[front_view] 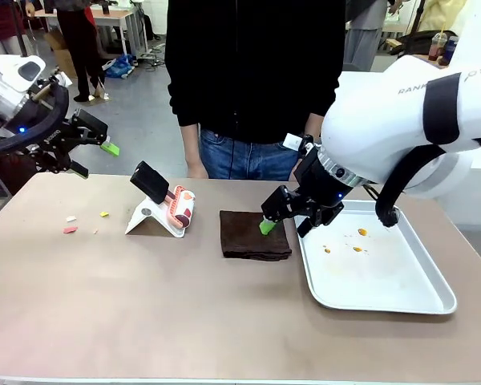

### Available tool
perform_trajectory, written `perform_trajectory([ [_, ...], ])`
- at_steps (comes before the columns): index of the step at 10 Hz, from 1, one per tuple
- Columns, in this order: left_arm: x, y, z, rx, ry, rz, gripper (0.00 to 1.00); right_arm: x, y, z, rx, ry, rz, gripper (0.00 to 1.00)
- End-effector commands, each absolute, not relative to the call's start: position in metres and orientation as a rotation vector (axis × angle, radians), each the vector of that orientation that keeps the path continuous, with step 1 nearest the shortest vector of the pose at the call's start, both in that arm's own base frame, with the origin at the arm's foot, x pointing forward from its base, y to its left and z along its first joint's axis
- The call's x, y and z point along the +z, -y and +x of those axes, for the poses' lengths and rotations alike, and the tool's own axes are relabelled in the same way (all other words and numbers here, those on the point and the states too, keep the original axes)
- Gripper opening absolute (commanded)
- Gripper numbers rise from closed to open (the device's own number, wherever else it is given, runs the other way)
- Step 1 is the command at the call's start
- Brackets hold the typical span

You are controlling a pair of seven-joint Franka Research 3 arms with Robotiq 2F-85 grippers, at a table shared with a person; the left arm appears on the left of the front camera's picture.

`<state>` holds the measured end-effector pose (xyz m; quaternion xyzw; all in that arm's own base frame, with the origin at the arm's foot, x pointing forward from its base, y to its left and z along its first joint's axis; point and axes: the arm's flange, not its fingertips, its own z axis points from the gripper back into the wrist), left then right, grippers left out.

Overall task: Clean the surface of the table.
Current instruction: Hold the Lint Roller with your left hand and the towel with your right hand.

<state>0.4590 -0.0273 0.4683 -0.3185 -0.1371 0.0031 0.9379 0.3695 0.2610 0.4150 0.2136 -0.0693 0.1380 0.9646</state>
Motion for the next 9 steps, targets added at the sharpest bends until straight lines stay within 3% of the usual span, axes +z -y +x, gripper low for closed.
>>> perform_trajectory([
  [1,0.468,0.026,0.459,0.009,0.279,-0.65,1.0,0.409,-0.256,0.378,0.19,0.157,0.345,1.0],
  [5,0.457,0.022,0.517,0.086,0.248,-0.652,1.0,0.379,-0.299,0.468,0.146,0.063,0.283,1.0],
  [9,0.433,0.028,0.55,0.049,0.222,-0.689,1.0,0.344,-0.322,0.505,0.096,0.005,0.25,1.0],
])
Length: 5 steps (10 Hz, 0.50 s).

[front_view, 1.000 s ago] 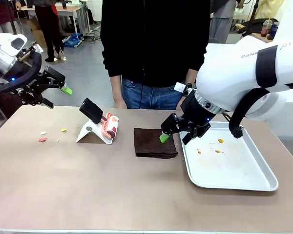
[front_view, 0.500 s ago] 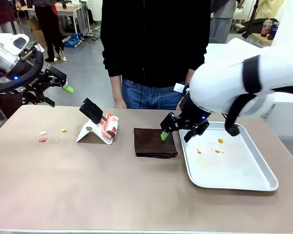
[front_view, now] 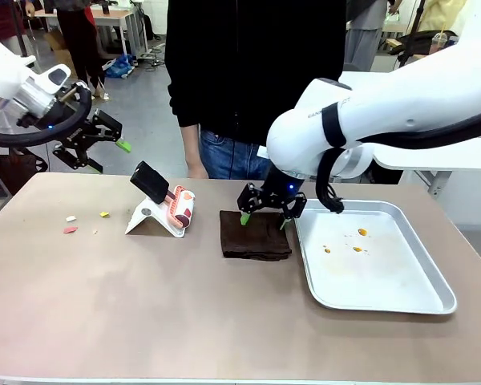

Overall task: Clean the surface of the table.
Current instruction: Hold the Lint Roller with your left hand and the towel with your right hand.

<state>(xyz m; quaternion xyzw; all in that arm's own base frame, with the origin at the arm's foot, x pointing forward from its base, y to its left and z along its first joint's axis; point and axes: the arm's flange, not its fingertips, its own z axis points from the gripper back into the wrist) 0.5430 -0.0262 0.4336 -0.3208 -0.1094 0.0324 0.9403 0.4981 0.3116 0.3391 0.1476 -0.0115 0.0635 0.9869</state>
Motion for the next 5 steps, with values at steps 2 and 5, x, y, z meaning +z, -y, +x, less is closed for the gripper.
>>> perform_trajectory([
  [2,0.42,0.036,0.562,0.011,0.212,-0.731,1.0,0.331,-0.326,0.514,0.047,0.025,0.205,1.0],
  [5,0.406,0.066,0.578,-0.066,0.167,-0.788,1.0,0.313,-0.325,0.53,0.01,0.002,0.198,1.0],
])
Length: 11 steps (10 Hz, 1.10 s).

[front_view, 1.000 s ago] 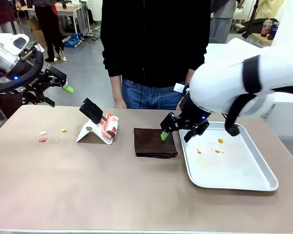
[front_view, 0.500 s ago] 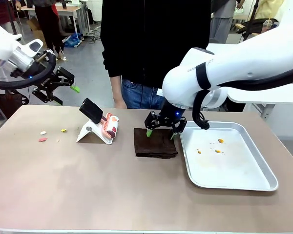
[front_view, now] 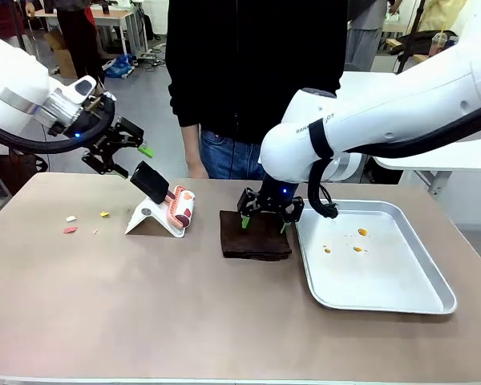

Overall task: Clean the surface of the table.
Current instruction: Hold the Lint Roller with your left hand and the towel with your right hand.

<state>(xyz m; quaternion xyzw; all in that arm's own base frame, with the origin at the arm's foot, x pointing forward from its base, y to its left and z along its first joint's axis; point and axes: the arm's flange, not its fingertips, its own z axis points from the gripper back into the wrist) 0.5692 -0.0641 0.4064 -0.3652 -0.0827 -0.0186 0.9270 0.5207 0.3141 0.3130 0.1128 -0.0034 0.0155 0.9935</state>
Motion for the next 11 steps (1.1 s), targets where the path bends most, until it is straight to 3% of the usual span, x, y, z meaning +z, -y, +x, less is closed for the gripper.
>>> perform_trajectory([
  [1,0.401,0.071,0.582,-0.072,0.143,-0.795,1.0,0.31,-0.326,0.533,0.0,0.005,0.18,1.0],
  [11,0.396,0.088,0.583,-0.107,0.058,-0.714,1.0,0.3,-0.327,0.536,-0.057,0.035,-0.01,1.0],
])
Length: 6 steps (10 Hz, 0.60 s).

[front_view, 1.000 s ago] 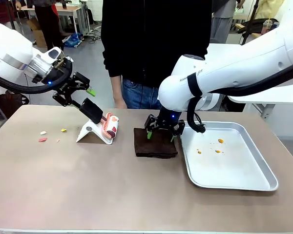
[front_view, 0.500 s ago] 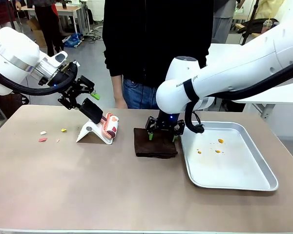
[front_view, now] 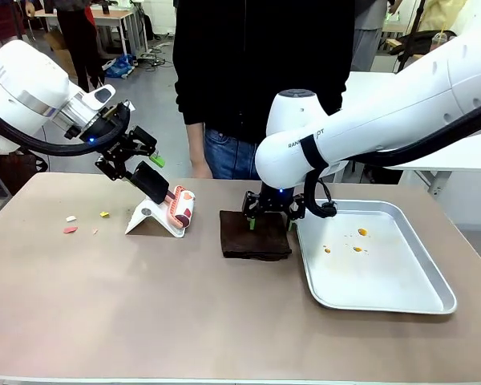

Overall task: Clean the surface of the table.
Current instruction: Hold the Lint Roller with your left hand and the towel with your right hand.

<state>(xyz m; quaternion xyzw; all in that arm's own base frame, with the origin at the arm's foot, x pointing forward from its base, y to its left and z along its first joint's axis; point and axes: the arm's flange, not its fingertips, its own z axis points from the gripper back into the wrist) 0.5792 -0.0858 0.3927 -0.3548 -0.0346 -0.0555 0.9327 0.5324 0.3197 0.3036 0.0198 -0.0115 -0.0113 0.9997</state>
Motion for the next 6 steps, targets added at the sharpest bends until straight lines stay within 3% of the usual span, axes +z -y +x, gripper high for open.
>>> perform_trajectory([
  [1,0.3961,0.0895,0.5832,-0.104,0.058,-0.711,1.0,0.298,-0.3264,0.5369,-0.064,0.036,-0.012,1.0],
  [6,0.3953,0.0898,0.5844,-0.092,0.047,-0.693,1.0,0.298,-0.3263,0.5369,-0.084,0.036,-0.026,1.0],
])
